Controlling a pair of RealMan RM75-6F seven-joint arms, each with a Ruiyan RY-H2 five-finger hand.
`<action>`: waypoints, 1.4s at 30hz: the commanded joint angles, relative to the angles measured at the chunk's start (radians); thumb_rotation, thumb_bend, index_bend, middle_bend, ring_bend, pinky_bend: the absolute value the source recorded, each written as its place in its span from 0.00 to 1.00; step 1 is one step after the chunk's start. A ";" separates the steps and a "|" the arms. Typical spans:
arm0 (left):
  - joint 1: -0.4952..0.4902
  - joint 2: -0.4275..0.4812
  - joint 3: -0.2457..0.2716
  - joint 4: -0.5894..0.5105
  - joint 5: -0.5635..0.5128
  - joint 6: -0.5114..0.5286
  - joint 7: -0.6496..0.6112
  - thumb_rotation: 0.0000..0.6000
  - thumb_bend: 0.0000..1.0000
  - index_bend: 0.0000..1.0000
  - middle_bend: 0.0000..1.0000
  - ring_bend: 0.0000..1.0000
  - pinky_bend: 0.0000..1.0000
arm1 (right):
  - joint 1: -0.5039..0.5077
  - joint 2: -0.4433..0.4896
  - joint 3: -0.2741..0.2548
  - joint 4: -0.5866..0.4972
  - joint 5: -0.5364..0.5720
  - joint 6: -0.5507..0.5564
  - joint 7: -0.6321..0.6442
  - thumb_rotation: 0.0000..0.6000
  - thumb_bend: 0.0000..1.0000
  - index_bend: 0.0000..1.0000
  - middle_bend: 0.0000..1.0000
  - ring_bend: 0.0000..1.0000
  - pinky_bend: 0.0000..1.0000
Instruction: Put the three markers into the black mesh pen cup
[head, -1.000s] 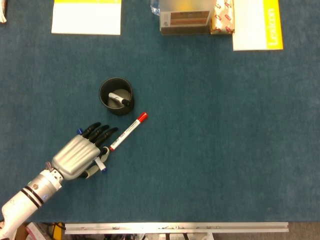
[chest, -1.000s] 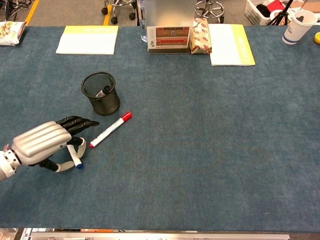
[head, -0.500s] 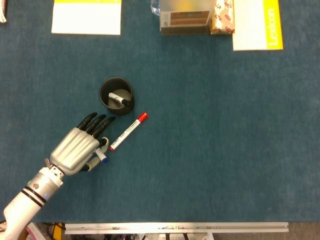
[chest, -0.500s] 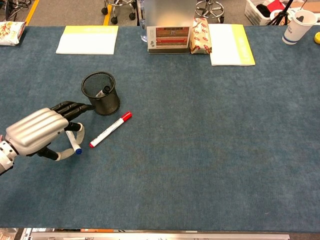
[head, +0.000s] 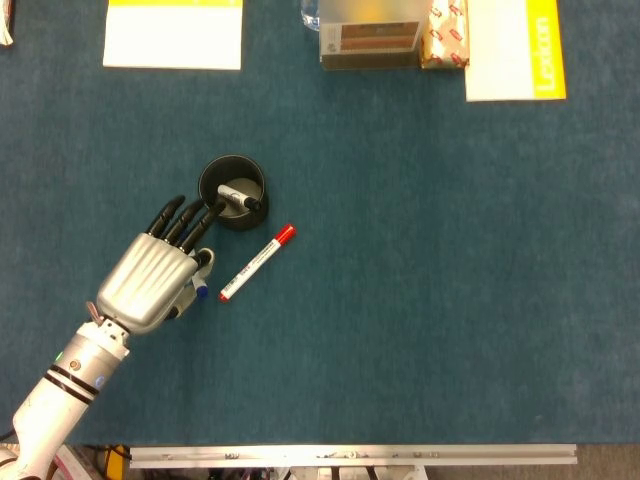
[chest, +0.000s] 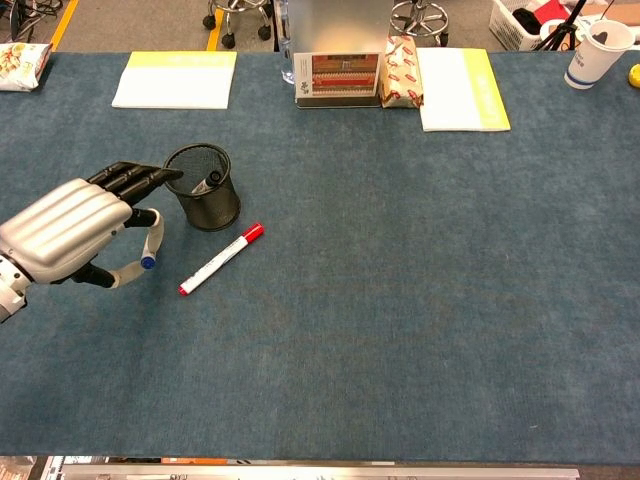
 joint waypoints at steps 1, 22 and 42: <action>0.007 0.006 -0.019 -0.028 -0.027 0.009 0.054 1.00 0.31 0.53 0.00 0.00 0.07 | 0.000 -0.001 0.000 0.001 0.001 -0.001 -0.001 1.00 0.00 0.10 0.20 0.11 0.41; 0.059 -0.002 -0.083 -0.134 -0.113 0.118 0.264 1.00 0.31 0.56 0.00 0.00 0.07 | 0.003 -0.004 0.000 0.006 0.011 -0.012 -0.005 1.00 0.00 0.10 0.20 0.11 0.41; 0.029 -0.012 -0.230 -0.230 -0.321 0.163 0.347 1.00 0.31 0.57 0.00 0.00 0.07 | 0.005 -0.007 0.002 0.012 0.024 -0.021 -0.007 1.00 0.00 0.10 0.20 0.11 0.41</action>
